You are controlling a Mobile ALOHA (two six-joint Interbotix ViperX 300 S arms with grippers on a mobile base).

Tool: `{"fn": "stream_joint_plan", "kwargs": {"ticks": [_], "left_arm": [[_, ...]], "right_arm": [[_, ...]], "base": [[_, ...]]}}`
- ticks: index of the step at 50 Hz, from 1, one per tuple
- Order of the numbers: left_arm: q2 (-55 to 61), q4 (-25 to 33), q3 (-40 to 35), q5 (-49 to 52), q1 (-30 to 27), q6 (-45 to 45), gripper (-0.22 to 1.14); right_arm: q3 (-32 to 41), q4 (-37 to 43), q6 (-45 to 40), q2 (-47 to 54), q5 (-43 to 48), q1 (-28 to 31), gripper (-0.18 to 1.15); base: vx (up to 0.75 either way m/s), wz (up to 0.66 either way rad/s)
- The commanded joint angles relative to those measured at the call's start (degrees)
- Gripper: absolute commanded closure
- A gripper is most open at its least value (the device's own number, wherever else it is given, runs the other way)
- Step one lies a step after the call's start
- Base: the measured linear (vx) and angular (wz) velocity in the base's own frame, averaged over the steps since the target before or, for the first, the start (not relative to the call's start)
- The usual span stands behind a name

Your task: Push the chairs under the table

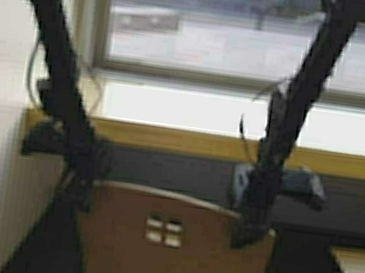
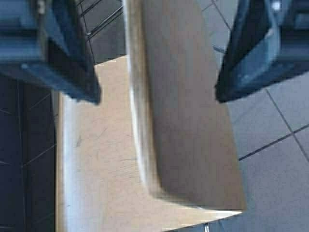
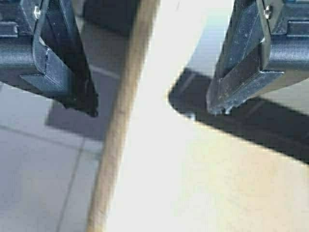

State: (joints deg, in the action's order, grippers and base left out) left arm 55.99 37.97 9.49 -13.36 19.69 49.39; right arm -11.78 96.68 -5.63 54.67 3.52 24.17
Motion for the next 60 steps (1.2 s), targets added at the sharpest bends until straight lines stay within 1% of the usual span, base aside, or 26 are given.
{"fn": "stream_joint_plan", "kwargs": {"ticks": [1, 5, 7, 10, 13, 16, 17, 21, 24, 26, 28, 30, 35, 44, 60], "left_arm": [[-1.1, 0.0, -0.5, -0.4, 0.2, 0.1, -0.08], [-1.1, 0.1, -0.6, -0.4, 0.3, 0.2, -0.07], [-1.2, 0.2, -0.6, -0.4, 0.3, 0.2, -0.04], [-1.3, 0.2, -0.6, 0.3, 0.3, 0.2, 0.04], [-1.4, 0.3, -0.6, 1.1, 0.2, 0.2, 0.18], [-1.4, 0.3, -0.6, 2.2, 0.3, 0.2, 0.37], [-1.3, 0.3, -0.6, 2.6, 0.3, 0.2, 0.47], [-1.4, 0.5, -0.6, 3.3, 0.3, 0.2, 0.73], [-1.3, 0.7, -0.7, 3.5, 0.3, 0.2, 0.88], [-1.4, 0.8, -0.9, 3.6, 0.3, 0.3, 0.93], [-1.3, 1.0, -1.0, 3.8, 0.3, 0.3, 0.93], [-1.4, 1.0, -1.1, 3.9, 0.3, 0.2, 0.91], [-1.5, 1.0, -1.0, 4.0, 0.3, 0.2, 0.88], [-2.2, 1.1, 0.0, 4.4, 0.3, 0.2, 0.88], [-4.5, 1.1, 4.8, 4.4, 0.8, 0.4, 0.88]], "right_arm": [[1.1, -0.5, 0.1, -1.0, -0.1, 0.4, -0.02], [1.1, -0.8, 0.1, -1.0, -0.1, 0.4, -0.02], [1.1, -1.1, 0.1, -1.0, 0.0, 0.4, -0.01], [1.1, -1.3, 0.1, -0.9, -0.1, 0.4, 0.02], [1.0, -1.3, 0.1, -0.8, -0.1, 0.4, 0.1], [0.9, -1.4, 0.1, -0.8, -0.1, 0.4, 0.24], [0.8, -1.5, 0.1, -0.8, -0.1, 0.4, 0.31], [0.4, -1.6, 0.1, -0.8, -0.2, 0.4, 0.59], [0.2, -1.8, 0.1, -0.8, -0.2, 0.4, 0.8], [0.2, -1.9, 0.1, -0.8, -0.2, 0.3, 0.92], [0.2, -2.0, 0.1, -0.8, 0.1, 0.3, 1.0], [0.2, -2.0, 0.1, -0.7, 0.0, 0.2, 0.99], [0.2, -2.4, 0.1, -1.0, -0.2, -0.1, 0.92], [-1.0, -3.7, 0.1, -1.8, -0.3, -0.1, 0.92], [-2.6, -6.9, 0.1, -2.9, -1.4, -0.1, 0.92]], "base": [[0.0, 0.0], [0.0, 0.0], [0.0, 0.0], [0.0, 0.0], [0.0, 0.0], [0.0, 0.0], [0.0, 0.0], [0.0, 0.0], [0.0, 0.0], [0.01, -0.01], [0.01, 0.01], [0.01, 0.01], [0.03, 0.0], [0.08, -0.01], [0.14, -0.02]]}}
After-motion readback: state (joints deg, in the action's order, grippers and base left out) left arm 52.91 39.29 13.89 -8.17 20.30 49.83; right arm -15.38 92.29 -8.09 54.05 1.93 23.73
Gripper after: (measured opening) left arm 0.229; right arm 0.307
